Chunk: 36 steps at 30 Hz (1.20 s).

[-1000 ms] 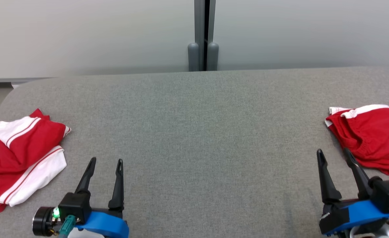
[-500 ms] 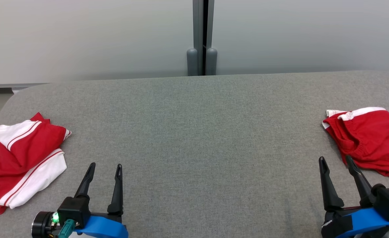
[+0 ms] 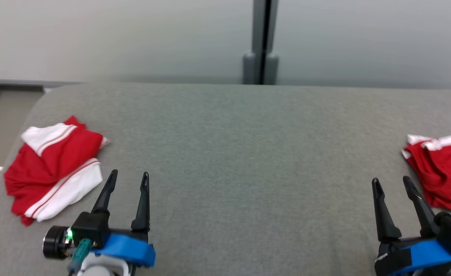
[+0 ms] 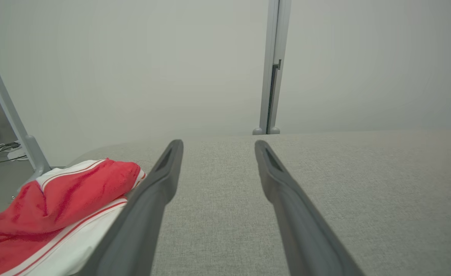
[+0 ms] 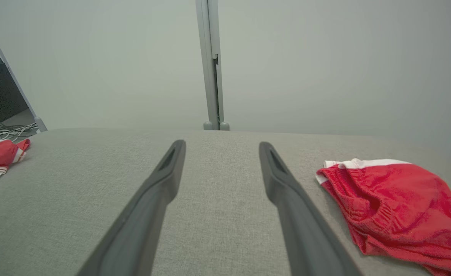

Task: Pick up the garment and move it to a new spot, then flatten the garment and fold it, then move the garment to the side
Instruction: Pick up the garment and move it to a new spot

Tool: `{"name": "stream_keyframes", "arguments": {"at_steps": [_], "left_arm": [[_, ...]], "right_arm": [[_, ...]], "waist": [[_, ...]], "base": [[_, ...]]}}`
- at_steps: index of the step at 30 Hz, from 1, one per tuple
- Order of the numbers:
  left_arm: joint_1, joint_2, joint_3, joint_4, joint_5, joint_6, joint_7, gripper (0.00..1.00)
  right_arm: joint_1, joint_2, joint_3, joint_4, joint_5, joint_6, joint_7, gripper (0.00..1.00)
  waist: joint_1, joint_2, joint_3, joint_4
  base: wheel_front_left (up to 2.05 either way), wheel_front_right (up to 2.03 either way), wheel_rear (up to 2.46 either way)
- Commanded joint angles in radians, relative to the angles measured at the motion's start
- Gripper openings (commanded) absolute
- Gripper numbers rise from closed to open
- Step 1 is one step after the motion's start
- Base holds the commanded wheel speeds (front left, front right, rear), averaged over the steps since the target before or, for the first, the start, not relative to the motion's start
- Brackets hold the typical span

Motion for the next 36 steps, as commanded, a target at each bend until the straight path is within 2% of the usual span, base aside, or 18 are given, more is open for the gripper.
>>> {"name": "stream_keyframes", "arguments": {"at_steps": [1,9,18,23,27,36], "left_arm": [[-0.026,-0.002,0.002,0.001,0.004,0.001,-0.005,1.00],[-0.071,-0.018,0.032,0.018,-0.006,0.004,-0.008,1.00],[-0.073,-0.037,0.086,0.017,-0.002,-0.002,-0.008,1.00],[-0.095,-0.052,0.108,0.026,0.003,-0.010,-0.008,1.00],[-0.159,-0.069,0.122,0.083,-0.012,-0.029,-0.008,1.00],[-0.418,-0.103,0.156,0.406,-0.067,-0.087,-0.007,1.00]], "right_arm": [[-0.003,0.001,0.002,-0.015,-0.009,0.000,0.006,1.00],[-0.030,0.001,0.036,-0.060,-0.027,0.000,0.037,1.00],[-0.039,0.000,0.054,-0.100,-0.046,0.000,0.061,1.00],[-0.046,-0.001,0.051,-0.117,-0.052,0.000,0.071,1.00],[-0.065,-0.017,0.054,-0.148,-0.062,0.000,0.098,1.00],[-0.136,-0.082,0.063,-0.229,-0.080,0.000,0.177,1.00]], "waist": [[0.0000,-0.0001,0.031,0.054],[0.0000,-0.0001,0.050,0.200],[0.0000,-0.0001,0.063,0.293],[0.0000,-0.0001,0.082,0.316],[0.0000,-0.0001,0.139,0.329],[0.0000,-0.0001,0.331,0.305]], "base": [[0.00,0.00,0.00],[0.00,0.00,0.00],[0.00,0.00,0.00],[0.00,0.00,0.00],[0.00,0.00,0.00],[0.00,0.00,0.00]]}}
